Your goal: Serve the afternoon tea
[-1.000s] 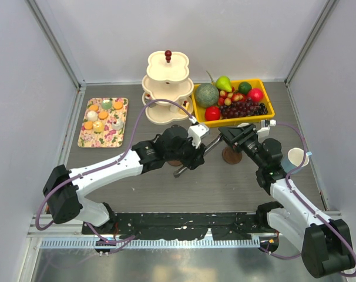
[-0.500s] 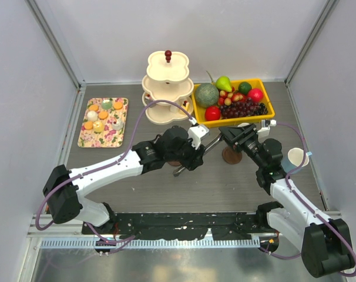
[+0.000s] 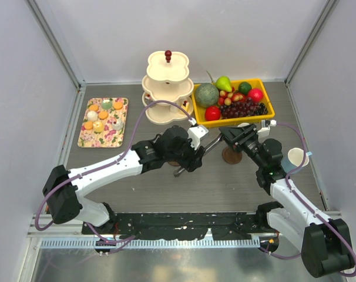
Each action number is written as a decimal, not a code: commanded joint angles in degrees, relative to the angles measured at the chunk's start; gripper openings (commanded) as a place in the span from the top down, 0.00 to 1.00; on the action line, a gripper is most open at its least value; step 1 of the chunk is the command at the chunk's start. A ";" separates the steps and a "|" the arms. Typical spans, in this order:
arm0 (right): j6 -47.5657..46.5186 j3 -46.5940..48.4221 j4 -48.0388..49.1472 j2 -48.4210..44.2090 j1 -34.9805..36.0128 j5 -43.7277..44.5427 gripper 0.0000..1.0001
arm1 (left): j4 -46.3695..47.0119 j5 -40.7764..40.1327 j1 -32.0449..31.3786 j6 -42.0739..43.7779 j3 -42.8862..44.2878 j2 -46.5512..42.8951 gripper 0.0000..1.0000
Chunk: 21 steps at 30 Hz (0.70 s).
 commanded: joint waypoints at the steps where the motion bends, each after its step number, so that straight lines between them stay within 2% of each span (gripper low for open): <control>1: 0.22 -0.04 3.98 0.08 -0.19 -0.60 0.70 | -0.14 0.39 0.19 0.19 3.07 -1.51 0.43; 11: 0.05 0.05 3.89 0.00 -0.19 -0.78 0.70 | -1.45 0.13 0.19 0.10 4.92 -0.99 0.45; 21: 0.22 0.14 3.98 0.00 -0.19 -0.78 0.70 | -2.25 0.65 0.19 0.28 4.92 -0.72 0.66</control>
